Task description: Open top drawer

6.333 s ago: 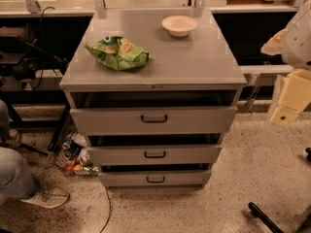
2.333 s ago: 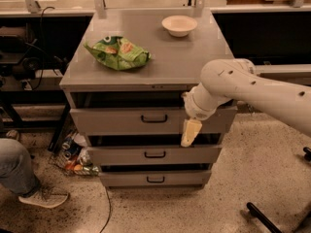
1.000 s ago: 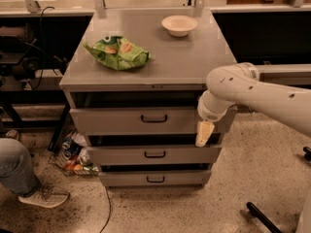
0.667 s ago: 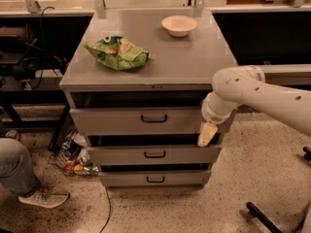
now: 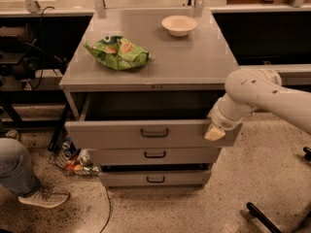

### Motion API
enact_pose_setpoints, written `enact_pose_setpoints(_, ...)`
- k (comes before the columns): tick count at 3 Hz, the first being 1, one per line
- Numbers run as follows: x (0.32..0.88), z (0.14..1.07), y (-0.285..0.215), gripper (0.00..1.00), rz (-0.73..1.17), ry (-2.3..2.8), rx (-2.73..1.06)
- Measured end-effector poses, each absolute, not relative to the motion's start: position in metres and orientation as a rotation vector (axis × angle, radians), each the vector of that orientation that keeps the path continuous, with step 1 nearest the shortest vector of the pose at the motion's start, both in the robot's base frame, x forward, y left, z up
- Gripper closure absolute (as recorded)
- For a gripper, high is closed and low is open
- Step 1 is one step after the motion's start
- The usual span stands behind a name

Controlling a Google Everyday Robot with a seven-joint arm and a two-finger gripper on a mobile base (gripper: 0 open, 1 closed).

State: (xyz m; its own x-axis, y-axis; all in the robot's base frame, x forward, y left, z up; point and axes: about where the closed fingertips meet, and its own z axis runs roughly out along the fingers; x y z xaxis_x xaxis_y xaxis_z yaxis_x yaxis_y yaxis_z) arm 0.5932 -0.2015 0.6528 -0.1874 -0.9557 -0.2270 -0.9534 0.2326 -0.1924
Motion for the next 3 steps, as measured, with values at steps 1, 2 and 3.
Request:
enact_pose_setpoints(1,0.5931,0.6528,-0.2015,0.85,-0.011,2.213,-1.779)
enact_pose_setpoints(2,0.5930,0.6525,-0.2013,1.00,-0.010,2.213,-1.780)
enact_pose_setpoints(3,0.5930,0.6524,-0.2013,1.00,-0.010,2.213,-1.780)
